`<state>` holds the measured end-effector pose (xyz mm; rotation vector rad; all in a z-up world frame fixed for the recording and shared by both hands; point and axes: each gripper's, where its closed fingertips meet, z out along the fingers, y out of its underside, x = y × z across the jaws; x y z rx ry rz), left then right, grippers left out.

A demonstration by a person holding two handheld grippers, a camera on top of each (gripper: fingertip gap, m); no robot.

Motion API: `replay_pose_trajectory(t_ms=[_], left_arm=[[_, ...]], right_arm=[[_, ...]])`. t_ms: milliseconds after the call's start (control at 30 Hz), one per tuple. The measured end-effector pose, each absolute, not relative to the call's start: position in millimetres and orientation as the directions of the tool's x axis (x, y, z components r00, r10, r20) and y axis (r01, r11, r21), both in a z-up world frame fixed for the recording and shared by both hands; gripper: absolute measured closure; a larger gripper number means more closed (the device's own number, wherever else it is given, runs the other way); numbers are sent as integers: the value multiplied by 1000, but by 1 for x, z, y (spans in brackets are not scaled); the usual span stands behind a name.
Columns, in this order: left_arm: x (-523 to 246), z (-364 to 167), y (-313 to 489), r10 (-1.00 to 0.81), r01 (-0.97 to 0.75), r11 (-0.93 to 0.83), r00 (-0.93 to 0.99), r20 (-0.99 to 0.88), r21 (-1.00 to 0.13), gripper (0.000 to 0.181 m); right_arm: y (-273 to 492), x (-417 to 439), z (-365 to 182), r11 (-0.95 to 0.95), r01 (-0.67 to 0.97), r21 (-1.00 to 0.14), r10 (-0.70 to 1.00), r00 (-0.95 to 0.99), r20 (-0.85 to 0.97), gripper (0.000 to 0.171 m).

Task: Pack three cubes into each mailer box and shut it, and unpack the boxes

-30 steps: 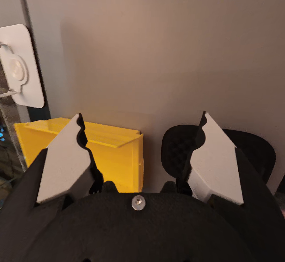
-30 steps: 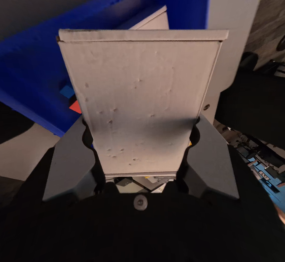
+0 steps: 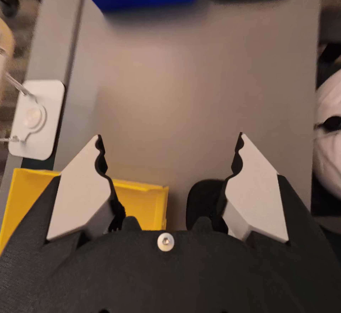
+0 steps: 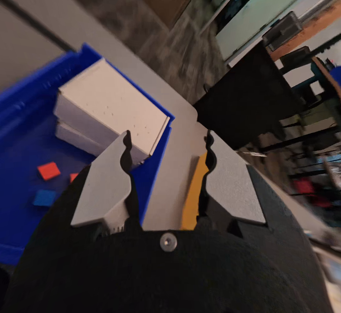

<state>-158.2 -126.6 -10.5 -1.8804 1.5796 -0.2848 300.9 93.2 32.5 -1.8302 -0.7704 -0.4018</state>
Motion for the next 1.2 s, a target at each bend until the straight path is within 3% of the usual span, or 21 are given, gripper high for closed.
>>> replay_pose_trajectory(t_ms=[33, 133, 200, 333, 400, 467, 533, 667, 833, 933, 1033, 1200], left_arm=[[-153, 5, -127, -935, -745, -46, 266, -233, -666, 45], [-150, 52, -121, -910, -573, -28, 353, -216, -819, 51], [-161, 80, -111, -869, -453, -26, 451, -204, -891, 60], [-220, 107, -74, -675, -332, -39, 704, -220, -942, 81], [-254, 93, -61, -613, -283, -184, 782, -115, -941, 97], [-285, 63, -53, -566, -237, -408, 823, 40, -882, 92], [-336, 33, -41, -404, -201, -572, 913, 61, -795, 90], [-415, -4, -33, -175, -140, -696, 984, -23, -705, 86], [-443, -56, -36, -97, -93, -840, 995, -20, -535, 80], [-467, -81, -33, -46, -94, -891, 992, -118, -444, 81], [-478, -100, -35, -20, -55, -921, 995, -94, -385, 86], [-485, -122, -45, 17, 22, -952, 1000, 18, -305, 121]], right_arm=[[84, 307, 39, -201, 589, -783, 268, 801, 535, 89], [63, 320, 44, -160, 395, -905, 210, 909, 360, 90], [57, 327, 34, -195, 336, -921, 210, 932, 296, 90], [54, 346, -16, -424, 375, -824, 234, 925, 300, 89], [52, 350, -42, -535, 382, -753, 259, 923, 284, 88], [53, 355, -57, -604, 382, -699, 248, 924, 291, 88], [57, 360, -69, -658, 367, -657, 227, 929, 292, 92], [57, 371, -98, -786, 284, -549, 185, 955, 230, 127], [53, 352, -123, -861, 157, -484, 185, 983, -11, 161], [52, 350, -126, -880, 100, -465, 147, 987, -65, 165], [49, 348, -126, -885, 103, -453, 147, 987, -61, 165], [41, 334, -125, -889, 120, -441, 157, 987, -47, 165]])
